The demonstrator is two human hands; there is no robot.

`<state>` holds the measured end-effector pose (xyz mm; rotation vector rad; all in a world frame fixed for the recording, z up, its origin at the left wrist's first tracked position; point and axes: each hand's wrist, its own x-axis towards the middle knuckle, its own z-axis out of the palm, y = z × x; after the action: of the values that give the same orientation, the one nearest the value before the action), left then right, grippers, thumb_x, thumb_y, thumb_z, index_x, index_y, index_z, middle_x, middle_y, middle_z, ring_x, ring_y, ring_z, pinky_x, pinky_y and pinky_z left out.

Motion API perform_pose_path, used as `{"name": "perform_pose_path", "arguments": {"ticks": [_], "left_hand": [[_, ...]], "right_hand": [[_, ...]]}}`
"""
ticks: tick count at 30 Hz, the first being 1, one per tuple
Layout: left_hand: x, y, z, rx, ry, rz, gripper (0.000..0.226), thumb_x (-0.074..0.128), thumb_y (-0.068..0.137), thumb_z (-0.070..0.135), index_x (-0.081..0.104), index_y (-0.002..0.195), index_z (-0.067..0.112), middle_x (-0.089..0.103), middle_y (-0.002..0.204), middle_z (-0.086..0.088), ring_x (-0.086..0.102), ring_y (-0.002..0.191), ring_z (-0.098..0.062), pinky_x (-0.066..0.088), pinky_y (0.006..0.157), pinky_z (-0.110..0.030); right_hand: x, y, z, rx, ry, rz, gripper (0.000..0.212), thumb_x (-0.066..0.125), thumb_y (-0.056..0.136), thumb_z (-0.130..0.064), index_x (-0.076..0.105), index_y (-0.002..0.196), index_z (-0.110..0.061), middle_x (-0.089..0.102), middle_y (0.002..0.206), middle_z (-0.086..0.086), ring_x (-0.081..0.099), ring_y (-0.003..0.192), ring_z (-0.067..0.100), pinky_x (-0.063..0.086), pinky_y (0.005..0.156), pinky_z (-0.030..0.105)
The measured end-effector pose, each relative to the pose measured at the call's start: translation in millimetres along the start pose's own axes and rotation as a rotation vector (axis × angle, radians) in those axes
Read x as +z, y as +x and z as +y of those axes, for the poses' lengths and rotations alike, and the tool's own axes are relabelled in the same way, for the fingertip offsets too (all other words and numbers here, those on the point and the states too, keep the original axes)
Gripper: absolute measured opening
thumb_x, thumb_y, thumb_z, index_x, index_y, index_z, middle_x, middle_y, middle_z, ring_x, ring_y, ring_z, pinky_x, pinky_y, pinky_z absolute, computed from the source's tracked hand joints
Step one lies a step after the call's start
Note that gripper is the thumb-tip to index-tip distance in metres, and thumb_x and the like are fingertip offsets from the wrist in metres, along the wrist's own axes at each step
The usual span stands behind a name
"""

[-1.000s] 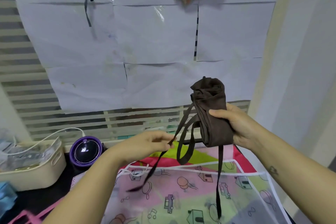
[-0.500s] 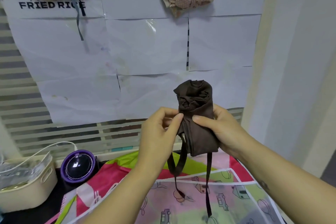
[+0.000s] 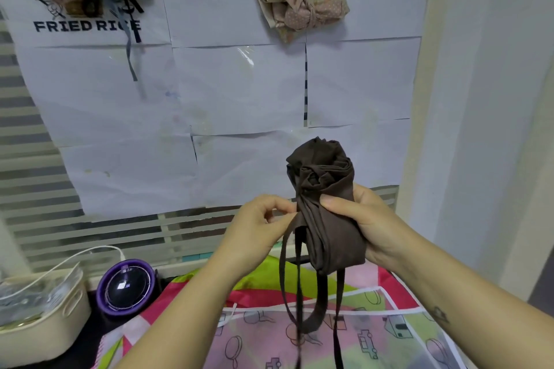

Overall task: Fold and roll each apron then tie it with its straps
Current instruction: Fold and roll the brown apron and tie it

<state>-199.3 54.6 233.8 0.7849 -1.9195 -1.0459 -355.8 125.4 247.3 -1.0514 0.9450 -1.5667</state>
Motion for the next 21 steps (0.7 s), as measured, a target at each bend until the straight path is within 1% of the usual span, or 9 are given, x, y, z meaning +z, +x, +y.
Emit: {"name": "perform_pose_path", "arguments": {"ticks": [3,5,7,9,12,13,15,18,21], "left_hand": [[1,-1,1,0.067,0.129,0.070,0.020,0.058,0.089,0.008,0.066,0.078,0.022,0.050,0.063,0.007,0.040,0.052,0.000,0.031,0.051,-0.009],[2,-2,2,0.042,0.098,0.059,0.026,0.054,0.091,0.005,0.065,0.076,0.023,0.052,0.059,0.010,0.043,0.052,-0.002,0.033,0.052,-0.011],[1,-4,3,-0.008,0.008,0.058,0.027,0.055,0.090,0.002,0.067,0.077,0.022,0.060,0.061,0.011,0.054,0.058,-0.005,0.044,0.063,-0.017],[1,-6,1,-0.055,-0.090,0.035,0.022,0.056,0.090,0.003,0.070,0.082,0.018,0.071,0.077,0.003,0.066,0.074,-0.013,0.052,0.080,-0.031],[2,-8,-1,-0.098,-0.211,-0.031,0.023,0.050,0.095,0.006,0.071,0.091,0.016,0.074,0.094,-0.006,0.069,0.094,-0.023,0.049,0.097,-0.045],[1,-8,-2,-0.117,-0.270,-0.060,0.026,0.047,0.095,0.009,0.071,0.094,0.016,0.074,0.098,-0.005,0.068,0.098,-0.022,0.047,0.099,-0.046],[1,-12,1,-0.165,-0.435,-0.151,0.030,0.041,0.095,0.023,0.071,0.099,0.017,0.073,0.101,0.001,0.068,0.099,-0.010,0.048,0.098,-0.036],[4,-16,2,-0.167,-0.457,-0.224,0.045,0.045,0.087,0.052,0.068,0.106,0.018,0.073,0.102,0.002,0.068,0.095,-0.008,0.052,0.085,-0.023],[8,-14,-5,-0.204,-0.391,-0.134,0.047,0.066,0.076,0.048,0.068,0.105,0.012,0.073,0.103,-0.008,0.067,0.102,-0.020,0.050,0.095,-0.038]], "right_hand": [[3,-1,-1,-0.007,-0.009,-0.032,0.027,0.062,0.068,-0.006,0.063,0.095,-0.003,0.072,0.083,0.009,0.069,0.070,0.016,0.057,0.063,0.024],[6,-1,-2,-0.004,-0.013,-0.043,0.026,0.062,0.067,-0.006,0.063,0.093,-0.005,0.072,0.081,0.007,0.069,0.069,0.016,0.057,0.064,0.024],[7,-1,-1,0.001,-0.016,-0.051,0.026,0.063,0.068,-0.006,0.064,0.094,-0.005,0.073,0.082,0.007,0.069,0.069,0.015,0.057,0.064,0.024],[8,-2,-1,0.007,-0.009,-0.064,0.024,0.068,0.070,-0.002,0.064,0.093,-0.005,0.073,0.082,0.007,0.069,0.070,0.015,0.056,0.062,0.023],[11,-3,0,0.008,-0.016,-0.054,0.022,0.066,0.069,-0.005,0.065,0.091,-0.007,0.073,0.080,0.006,0.069,0.068,0.013,0.055,0.061,0.021],[12,-3,0,0.005,-0.027,-0.043,0.022,0.064,0.068,-0.007,0.065,0.090,-0.007,0.073,0.080,0.005,0.069,0.068,0.013,0.055,0.060,0.021],[12,-2,0,-0.003,-0.050,-0.023,0.020,0.065,0.070,-0.008,0.066,0.090,-0.008,0.073,0.082,0.006,0.069,0.069,0.014,0.056,0.061,0.022],[16,0,6,-0.022,-0.117,0.036,0.012,0.065,0.080,-0.002,0.068,0.088,-0.010,0.073,0.085,0.008,0.068,0.072,0.017,0.057,0.066,0.026],[18,1,12,-0.052,-0.291,0.066,0.010,0.067,0.084,-0.006,0.069,0.085,-0.015,0.073,0.079,0.000,0.067,0.073,0.013,0.056,0.066,0.022]]}}
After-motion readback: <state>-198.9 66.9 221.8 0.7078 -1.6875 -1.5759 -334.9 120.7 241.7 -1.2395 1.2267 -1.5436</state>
